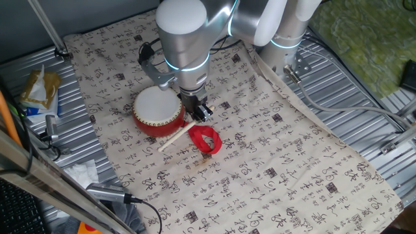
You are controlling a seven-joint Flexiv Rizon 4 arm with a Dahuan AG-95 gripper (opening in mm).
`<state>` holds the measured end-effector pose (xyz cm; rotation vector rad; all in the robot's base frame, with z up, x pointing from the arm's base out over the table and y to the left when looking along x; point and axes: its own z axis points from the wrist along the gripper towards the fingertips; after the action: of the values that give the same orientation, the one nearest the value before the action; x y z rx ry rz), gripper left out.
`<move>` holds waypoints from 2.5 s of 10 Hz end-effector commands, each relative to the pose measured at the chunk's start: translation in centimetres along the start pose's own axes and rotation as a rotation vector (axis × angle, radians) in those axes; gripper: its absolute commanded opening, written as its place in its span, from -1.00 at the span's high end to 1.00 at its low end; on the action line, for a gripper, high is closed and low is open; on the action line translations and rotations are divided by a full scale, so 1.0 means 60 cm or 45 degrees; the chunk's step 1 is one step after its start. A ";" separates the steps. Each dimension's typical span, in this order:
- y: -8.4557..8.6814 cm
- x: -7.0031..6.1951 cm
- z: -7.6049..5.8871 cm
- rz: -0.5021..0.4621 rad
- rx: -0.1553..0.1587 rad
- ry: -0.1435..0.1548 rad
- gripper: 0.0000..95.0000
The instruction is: Play the drum
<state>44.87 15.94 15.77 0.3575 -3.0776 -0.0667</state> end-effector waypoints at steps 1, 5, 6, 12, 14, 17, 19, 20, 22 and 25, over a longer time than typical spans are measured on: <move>-0.001 0.001 0.000 -0.005 0.002 -0.005 1.00; -0.001 0.001 0.000 -0.022 0.006 -0.006 1.00; -0.001 0.001 0.000 -0.029 0.006 -0.007 1.00; 0.000 0.002 -0.002 -0.035 0.008 -0.005 1.00; -0.001 0.011 -0.011 -0.058 0.005 0.002 1.00; -0.008 0.036 -0.025 -0.095 0.003 0.021 1.00; -0.015 0.048 -0.030 -0.113 0.014 0.032 1.00; -0.022 0.056 -0.031 -0.122 0.015 0.033 1.00; -0.023 0.061 -0.025 -0.109 0.026 0.033 1.00; -0.026 0.060 -0.020 -0.103 0.030 0.030 1.00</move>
<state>41.82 13.55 16.95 0.4817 -3.0417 -0.0296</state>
